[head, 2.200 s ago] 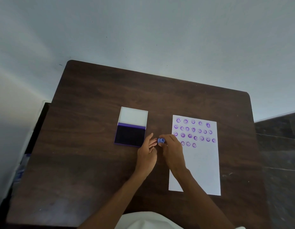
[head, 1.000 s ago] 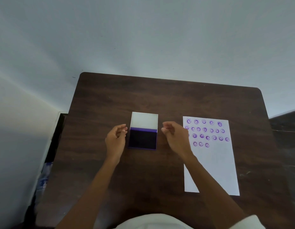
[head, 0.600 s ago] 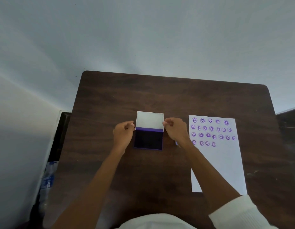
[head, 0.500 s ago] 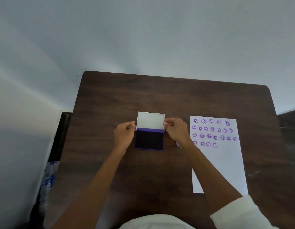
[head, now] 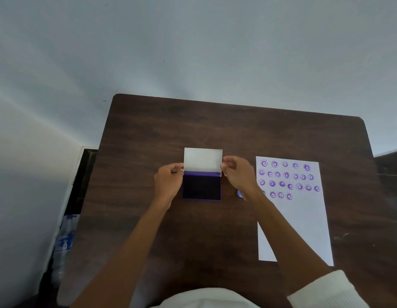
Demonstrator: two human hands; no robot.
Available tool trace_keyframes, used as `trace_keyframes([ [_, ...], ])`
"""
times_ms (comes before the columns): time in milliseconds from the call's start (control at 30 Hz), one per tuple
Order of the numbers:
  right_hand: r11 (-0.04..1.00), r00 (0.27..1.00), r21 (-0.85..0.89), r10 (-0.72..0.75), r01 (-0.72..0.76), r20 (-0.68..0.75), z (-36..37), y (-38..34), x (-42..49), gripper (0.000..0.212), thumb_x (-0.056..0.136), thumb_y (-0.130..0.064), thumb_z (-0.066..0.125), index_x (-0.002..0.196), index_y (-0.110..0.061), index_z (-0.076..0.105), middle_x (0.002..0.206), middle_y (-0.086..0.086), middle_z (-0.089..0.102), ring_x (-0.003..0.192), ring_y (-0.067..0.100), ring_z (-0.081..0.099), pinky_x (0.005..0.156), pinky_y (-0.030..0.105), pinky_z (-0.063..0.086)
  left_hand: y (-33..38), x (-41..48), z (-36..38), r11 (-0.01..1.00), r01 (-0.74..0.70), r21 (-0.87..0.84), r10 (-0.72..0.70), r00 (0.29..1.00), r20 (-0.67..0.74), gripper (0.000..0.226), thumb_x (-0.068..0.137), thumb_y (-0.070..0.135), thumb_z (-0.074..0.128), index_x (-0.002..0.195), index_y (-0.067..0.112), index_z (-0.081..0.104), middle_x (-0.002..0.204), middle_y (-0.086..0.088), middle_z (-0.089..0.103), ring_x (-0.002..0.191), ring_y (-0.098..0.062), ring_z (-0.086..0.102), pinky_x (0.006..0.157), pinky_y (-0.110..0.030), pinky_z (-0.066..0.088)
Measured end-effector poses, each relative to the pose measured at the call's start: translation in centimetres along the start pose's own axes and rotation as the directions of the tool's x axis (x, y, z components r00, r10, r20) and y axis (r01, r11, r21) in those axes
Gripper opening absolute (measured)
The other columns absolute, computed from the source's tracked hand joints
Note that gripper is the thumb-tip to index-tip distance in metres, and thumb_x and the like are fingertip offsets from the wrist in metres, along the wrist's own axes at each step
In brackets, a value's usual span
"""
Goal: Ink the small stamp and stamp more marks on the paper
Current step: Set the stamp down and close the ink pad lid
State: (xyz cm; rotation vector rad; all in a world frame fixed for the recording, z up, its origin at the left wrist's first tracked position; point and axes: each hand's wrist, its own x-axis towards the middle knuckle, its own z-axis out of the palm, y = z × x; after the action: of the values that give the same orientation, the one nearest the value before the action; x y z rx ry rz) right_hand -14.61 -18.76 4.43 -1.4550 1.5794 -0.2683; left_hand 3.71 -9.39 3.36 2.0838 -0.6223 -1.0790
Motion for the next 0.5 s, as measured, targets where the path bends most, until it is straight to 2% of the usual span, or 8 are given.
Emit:
trace_keyframes([
  [133,0.998,1.000,0.056,-0.006,0.005,0.010,-0.3,0.1,-2.0,0.033,0.092,-0.024,0.061,0.125,-0.022,0.057,0.123,-0.003,0.065,0.108,0.010,0.059,0.096,0.036,0.051,-0.7,-0.8,-0.6,0.995,0.016,-0.102,-0.014,1.000,0.022,0.026,0.097,0.017,0.058,0.120,0.021,0.069,0.119,0.005,0.071,0.112,-0.011,0.064,0.102,-0.040,0.052],
  [200,0.998,0.999,0.035,-0.044,0.044,-0.006,-0.4,0.5,-3.3,0.031,0.093,-0.019,0.059,0.123,-0.025,0.059,0.120,-0.006,0.067,0.103,0.006,0.059,0.095,0.033,0.051,-1.3,-1.6,-0.8,0.990,-0.001,-0.139,0.005,1.000,0.031,0.024,0.097,0.018,0.057,0.116,0.026,0.071,0.112,0.011,0.073,0.109,-0.005,0.066,0.101,-0.036,0.053],
  [333,0.997,0.997,-0.002,-0.073,0.073,0.008,0.0,2.1,-5.6,0.032,0.094,-0.011,0.055,0.123,-0.025,0.061,0.120,-0.007,0.067,0.104,0.003,0.060,0.088,0.016,0.046,-2.8,-3.1,-1.1,0.993,-0.040,-0.110,0.044,0.998,0.034,0.026,0.099,0.019,0.056,0.114,0.031,0.073,0.109,0.019,0.073,0.106,0.005,0.064,0.097,-0.025,0.052],
  [367,0.997,0.997,-0.020,-0.071,0.072,0.019,0.3,2.6,-6.2,0.033,0.094,-0.010,0.055,0.124,-0.024,0.061,0.122,-0.007,0.067,0.107,0.004,0.060,0.089,0.016,0.047,-3.2,-3.4,-1.1,0.995,-0.045,-0.094,0.049,0.998,0.041,0.028,0.099,0.018,0.055,0.116,0.032,0.072,0.112,0.020,0.072,0.108,0.006,0.062,0.098,-0.024,0.051],
  [467,0.998,0.998,-0.046,-0.046,0.047,0.031,1.4,4.1,-7.5,0.037,0.094,-0.005,0.054,0.126,-0.022,0.058,0.130,-0.001,0.062,0.117,0.011,0.059,0.096,0.026,0.049,-4.3,-4.1,-0.9,0.998,-0.062,-0.034,0.064,0.997,0.049,0.034,0.099,0.013,0.052,0.123,0.030,0.069,0.123,0.015,0.069,0.117,0.001,0.059,0.103,-0.024,0.047],
  [500,0.997,0.999,-0.063,-0.038,0.039,0.022,1.8,4.5,-7.8,0.038,0.093,-0.003,0.055,0.127,-0.021,0.057,0.132,0.001,0.061,0.120,0.014,0.057,0.097,0.027,0.048,-4.6,-4.3,-0.8,0.997,-0.076,-0.012,0.076,0.996,0.041,0.035,0.098,0.011,0.052,0.125,0.027,0.068,0.125,0.012,0.068,0.116,0.001,0.058,0.102,-0.020,0.046],
])
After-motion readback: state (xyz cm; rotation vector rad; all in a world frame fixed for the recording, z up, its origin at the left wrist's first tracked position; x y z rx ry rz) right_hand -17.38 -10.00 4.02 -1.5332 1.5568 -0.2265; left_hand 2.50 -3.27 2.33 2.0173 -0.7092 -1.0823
